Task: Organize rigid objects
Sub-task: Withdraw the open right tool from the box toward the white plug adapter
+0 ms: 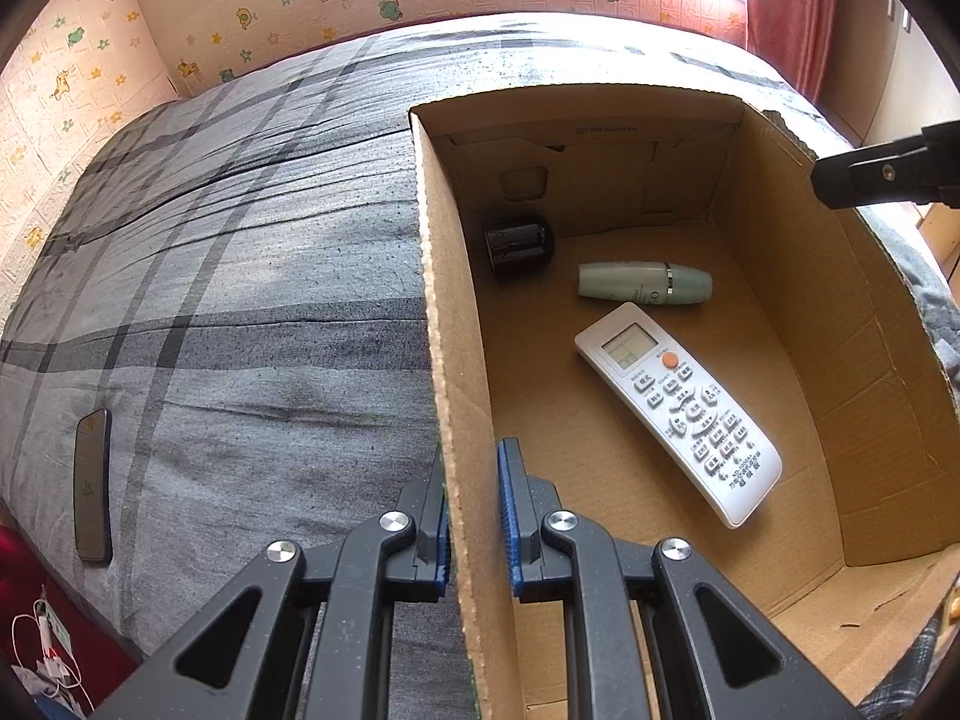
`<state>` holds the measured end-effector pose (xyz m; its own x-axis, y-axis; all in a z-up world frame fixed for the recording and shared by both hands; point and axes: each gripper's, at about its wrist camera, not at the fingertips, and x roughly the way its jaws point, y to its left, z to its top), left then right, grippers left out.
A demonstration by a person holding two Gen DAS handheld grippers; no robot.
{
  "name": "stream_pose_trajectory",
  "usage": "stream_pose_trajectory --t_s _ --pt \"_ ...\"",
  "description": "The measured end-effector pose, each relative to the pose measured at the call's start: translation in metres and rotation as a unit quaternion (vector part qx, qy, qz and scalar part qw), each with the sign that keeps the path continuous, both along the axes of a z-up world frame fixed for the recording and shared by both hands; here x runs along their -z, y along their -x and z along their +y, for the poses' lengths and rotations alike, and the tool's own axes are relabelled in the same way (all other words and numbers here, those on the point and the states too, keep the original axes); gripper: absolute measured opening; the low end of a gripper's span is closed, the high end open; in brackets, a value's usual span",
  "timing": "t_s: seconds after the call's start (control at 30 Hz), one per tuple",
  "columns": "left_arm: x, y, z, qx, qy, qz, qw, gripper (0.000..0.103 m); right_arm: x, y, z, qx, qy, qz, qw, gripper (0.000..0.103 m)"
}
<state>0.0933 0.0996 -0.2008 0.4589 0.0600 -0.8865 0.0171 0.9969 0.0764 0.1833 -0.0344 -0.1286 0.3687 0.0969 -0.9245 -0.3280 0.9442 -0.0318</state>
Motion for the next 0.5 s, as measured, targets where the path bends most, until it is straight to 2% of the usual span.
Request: stream_pose_trajectory --t_s 0.23,0.4,0.5 --pt "0.000 0.000 0.000 0.000 -0.002 0.000 1.0000 0.014 -0.013 0.012 -0.031 0.017 -0.005 -0.008 1.000 0.050" --pt "-0.001 0.000 0.001 0.001 -0.002 0.000 1.0000 0.014 -0.015 0.022 -0.053 0.029 -0.004 -0.013 0.999 0.066" --pt "-0.001 -0.001 0.001 0.001 -0.004 0.000 1.0000 0.014 -0.018 0.029 -0.068 0.040 0.008 -0.021 0.999 0.069"
